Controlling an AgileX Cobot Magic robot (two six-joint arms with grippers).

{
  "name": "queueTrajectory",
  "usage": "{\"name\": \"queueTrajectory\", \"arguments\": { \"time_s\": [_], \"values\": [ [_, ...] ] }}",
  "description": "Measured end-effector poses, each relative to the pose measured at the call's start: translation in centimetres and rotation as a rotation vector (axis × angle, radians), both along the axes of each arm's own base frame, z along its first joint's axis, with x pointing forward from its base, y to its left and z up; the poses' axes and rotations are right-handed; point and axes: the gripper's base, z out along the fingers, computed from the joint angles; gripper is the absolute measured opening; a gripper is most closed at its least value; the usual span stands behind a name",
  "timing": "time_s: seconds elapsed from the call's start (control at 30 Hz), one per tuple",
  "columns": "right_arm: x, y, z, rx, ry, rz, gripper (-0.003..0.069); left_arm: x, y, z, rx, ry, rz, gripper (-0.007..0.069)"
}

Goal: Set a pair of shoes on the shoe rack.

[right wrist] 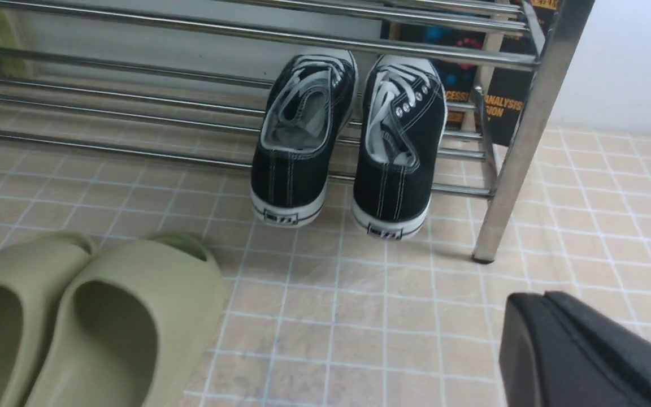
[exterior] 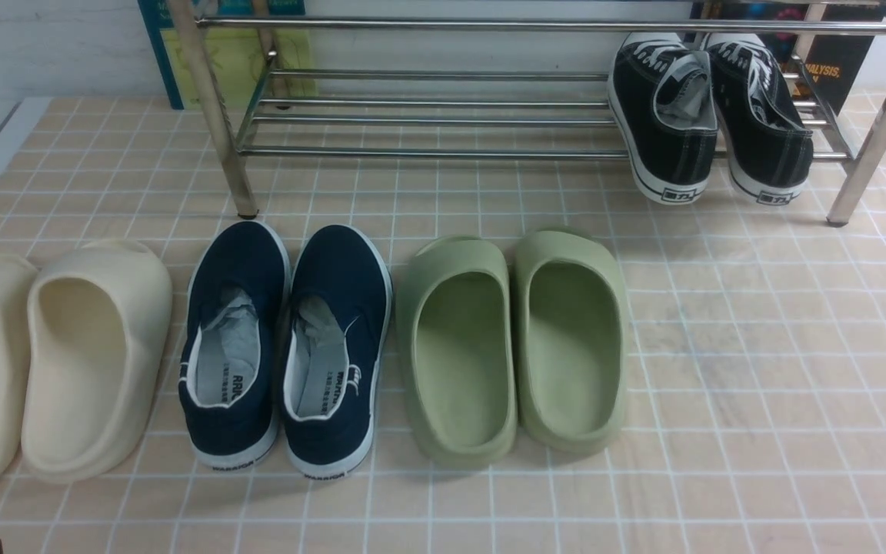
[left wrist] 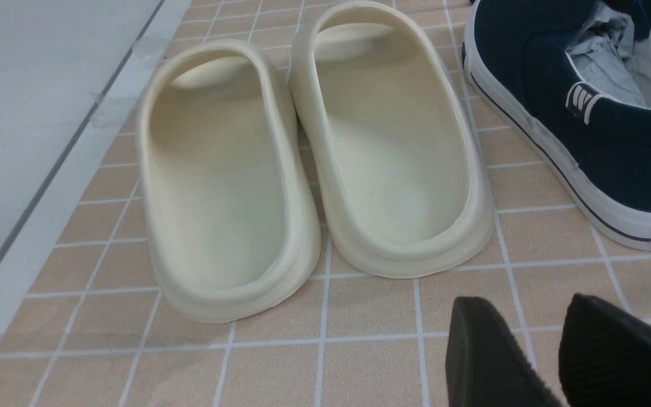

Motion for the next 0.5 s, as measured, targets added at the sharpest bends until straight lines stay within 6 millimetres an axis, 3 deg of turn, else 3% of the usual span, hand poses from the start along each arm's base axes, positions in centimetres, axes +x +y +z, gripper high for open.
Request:
{"name": "queueTrajectory", "arguments": {
  "time_s": [0.1, 0.2, 0.33, 0.5],
  "values": [
    [-1.9, 0.1, -6.8, 0.092, -0.06, 0.018, -0.0018, 0.0, 0.0, 0.0, 0.0, 0.0, 0.0, 0.0239],
    [-3.1, 0.3, -10.8, 0.172, -0.153, 0.048, -0.0015, 0.0, 0.0, 0.0, 0.0, 0.0, 0.0, 0.0239],
    [-4.2, 0.6, -12.9, 0.211, -0.291, 0.104, -0.0015, 0.0, 0.0, 0.0, 0.0, 0.0, 0.0, 0.0239],
    [-4.6, 1.1, -12.1, 0.17, -0.423, 0.188, -0.001, 0.0, 0.0, 0.0, 0.0, 0.0, 0.0, 0.0239]
  ]
}}
